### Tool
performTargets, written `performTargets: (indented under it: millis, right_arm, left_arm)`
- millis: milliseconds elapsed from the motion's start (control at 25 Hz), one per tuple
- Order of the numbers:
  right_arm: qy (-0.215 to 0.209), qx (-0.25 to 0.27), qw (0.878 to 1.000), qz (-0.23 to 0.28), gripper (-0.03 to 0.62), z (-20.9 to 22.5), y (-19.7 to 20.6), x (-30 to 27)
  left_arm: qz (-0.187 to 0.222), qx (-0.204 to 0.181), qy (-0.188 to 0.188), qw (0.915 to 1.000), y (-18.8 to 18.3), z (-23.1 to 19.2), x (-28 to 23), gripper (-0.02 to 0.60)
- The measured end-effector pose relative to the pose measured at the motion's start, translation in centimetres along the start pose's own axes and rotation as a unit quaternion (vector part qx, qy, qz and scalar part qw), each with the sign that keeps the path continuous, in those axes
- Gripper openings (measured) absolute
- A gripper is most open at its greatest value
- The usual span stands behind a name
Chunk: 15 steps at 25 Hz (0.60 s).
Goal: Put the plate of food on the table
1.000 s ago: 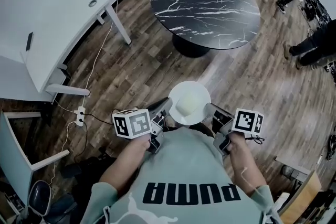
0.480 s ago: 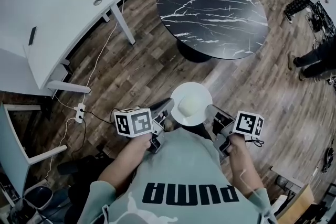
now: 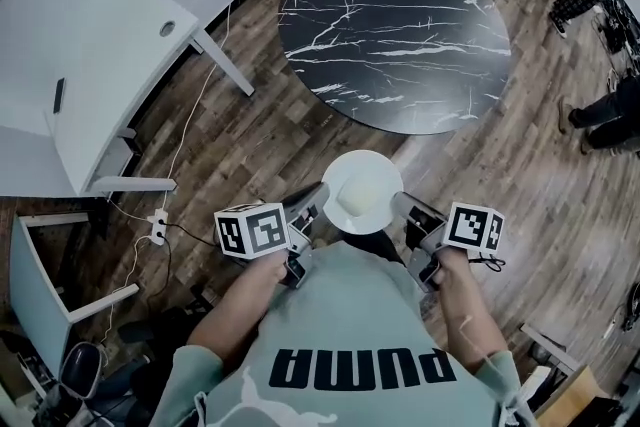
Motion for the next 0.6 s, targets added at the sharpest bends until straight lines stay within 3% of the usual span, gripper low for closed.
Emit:
performTargets:
  millis: [600]
  right_arm:
    - [-0.020, 0.019, 1.000, -0.007, 0.029, 2.5, -12.5, 0.7]
  left_arm:
    - [0.018, -0.022, -0.024, 0.9993, -6.2, 5.6, -8.7, 0.031]
Point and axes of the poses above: the fingertips, and each gripper's own axes: x backward along the fingers, z to its right, y out of its underside, the point moved 1 cm from there along x, backward along the fingers, and after that the axes turned 12 degrees about -y, right-handed, at the moved point
